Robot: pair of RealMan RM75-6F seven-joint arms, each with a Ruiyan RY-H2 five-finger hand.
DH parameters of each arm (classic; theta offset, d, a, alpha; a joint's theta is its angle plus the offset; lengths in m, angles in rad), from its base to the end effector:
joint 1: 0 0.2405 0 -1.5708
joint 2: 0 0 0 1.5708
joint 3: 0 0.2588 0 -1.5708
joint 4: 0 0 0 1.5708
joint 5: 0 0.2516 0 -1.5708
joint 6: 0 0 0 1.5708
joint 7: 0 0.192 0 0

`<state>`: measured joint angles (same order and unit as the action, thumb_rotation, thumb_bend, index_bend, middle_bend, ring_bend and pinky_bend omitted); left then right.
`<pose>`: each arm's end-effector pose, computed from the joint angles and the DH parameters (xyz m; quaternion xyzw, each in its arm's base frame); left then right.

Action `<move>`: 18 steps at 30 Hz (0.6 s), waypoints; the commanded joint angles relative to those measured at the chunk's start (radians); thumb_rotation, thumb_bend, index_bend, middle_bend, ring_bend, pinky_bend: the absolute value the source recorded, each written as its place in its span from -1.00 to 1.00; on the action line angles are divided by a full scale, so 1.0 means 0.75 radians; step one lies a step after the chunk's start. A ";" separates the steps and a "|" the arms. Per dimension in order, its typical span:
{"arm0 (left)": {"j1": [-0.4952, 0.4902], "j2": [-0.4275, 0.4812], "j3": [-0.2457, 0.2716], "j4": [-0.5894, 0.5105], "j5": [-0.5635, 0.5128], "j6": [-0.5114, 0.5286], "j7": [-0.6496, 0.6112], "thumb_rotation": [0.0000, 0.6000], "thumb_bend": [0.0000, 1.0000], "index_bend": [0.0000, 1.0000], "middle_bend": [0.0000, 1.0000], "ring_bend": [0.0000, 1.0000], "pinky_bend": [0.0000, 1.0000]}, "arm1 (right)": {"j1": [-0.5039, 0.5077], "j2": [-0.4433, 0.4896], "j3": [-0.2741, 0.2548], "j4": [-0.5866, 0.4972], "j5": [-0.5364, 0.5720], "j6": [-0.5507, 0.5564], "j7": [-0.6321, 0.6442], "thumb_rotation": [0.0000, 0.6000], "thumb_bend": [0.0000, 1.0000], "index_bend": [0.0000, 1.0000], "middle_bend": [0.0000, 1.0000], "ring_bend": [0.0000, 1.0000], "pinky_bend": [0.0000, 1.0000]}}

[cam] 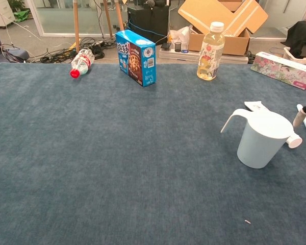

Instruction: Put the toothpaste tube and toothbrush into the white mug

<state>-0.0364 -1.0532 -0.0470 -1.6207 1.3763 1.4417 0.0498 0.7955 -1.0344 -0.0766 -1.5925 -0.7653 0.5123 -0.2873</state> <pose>-0.3703 0.2133 0.1464 -0.5716 -0.4094 -0.3093 0.6403 -0.3193 -0.3727 0.0383 0.7389 -0.5064 0.0766 0.4379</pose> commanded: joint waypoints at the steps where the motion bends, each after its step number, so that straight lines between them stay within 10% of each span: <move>1: 0.000 -0.001 0.000 0.001 -0.002 -0.001 0.000 1.00 -1.00 -0.13 -0.19 -0.39 -0.30 | 0.016 -0.028 -0.018 0.020 0.019 0.010 -0.009 1.00 0.37 -0.54 1.00 1.00 1.00; 18: 0.000 0.003 0.000 0.001 -0.001 0.000 -0.008 1.00 -1.00 -0.13 -0.19 -0.39 -0.30 | 0.033 -0.034 -0.019 -0.029 -0.069 0.013 0.068 1.00 0.37 -0.55 1.00 1.00 1.00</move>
<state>-0.0360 -1.0514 -0.0467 -1.6200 1.3755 1.4418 0.0440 0.8232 -1.0699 -0.0931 -1.6045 -0.8066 0.5205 -0.2441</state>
